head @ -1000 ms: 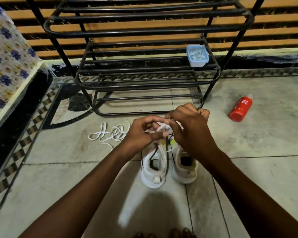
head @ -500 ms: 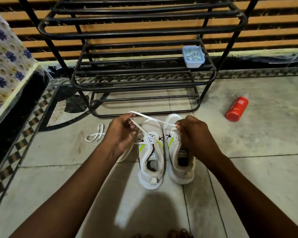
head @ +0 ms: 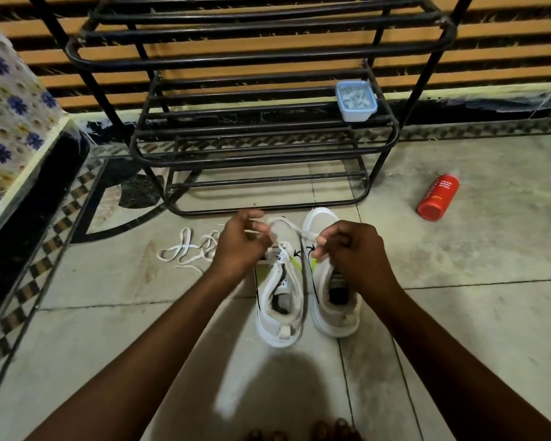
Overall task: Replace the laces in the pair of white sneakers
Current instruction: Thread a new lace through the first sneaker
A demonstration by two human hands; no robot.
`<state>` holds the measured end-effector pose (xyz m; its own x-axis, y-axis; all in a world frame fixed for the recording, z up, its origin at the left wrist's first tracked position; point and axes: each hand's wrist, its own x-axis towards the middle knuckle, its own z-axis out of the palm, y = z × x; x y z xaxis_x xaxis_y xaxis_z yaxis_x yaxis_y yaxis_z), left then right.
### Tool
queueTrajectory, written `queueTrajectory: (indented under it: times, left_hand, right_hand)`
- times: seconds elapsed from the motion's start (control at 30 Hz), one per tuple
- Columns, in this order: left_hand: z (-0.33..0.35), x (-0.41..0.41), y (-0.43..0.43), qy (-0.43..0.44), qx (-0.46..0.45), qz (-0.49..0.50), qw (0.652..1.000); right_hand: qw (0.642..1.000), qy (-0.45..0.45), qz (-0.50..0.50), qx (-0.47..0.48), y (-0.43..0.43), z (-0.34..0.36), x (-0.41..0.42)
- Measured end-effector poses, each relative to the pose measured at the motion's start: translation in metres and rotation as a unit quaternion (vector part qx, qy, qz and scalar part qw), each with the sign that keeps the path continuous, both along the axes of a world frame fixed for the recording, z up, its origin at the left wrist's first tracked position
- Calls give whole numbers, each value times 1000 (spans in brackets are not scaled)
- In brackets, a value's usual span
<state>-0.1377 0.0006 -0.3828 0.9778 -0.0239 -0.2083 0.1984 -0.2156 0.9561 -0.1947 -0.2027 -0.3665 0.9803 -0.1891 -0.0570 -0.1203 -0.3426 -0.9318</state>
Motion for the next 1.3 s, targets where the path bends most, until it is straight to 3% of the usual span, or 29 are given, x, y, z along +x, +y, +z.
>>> queueTrajectory:
  times: [0.13,0.3,0.4,0.57,0.67,0.8,1.3]
  left_hand:
    - [-19,-24,4,-35,140,-61,988]
    - [-29,-44,5,-85,265,-102,955]
    - [-31,-48,9,-99,250,-81,960]
    - [-38,-50,19,-64,188,-30,980]
    - [-42,-50,24,1,101,4,995]
    - [-46,-51,24,34,27,17,999]
    - [-51,-51,27,43,-45,11,998]
  right_hand:
    - [988,22,-13,154,11,6,2]
    - [999,15,-31,30,24,-4,7]
    - [999,14,-19,34,30,-13,6]
    - [987,38,-8,155,38,-29,3]
    - [996,33,15,84,44,-33,4]
    - [995,-59,26,-73,58,-38,7]
    - [986,-52,59,-145,65,-41,9]
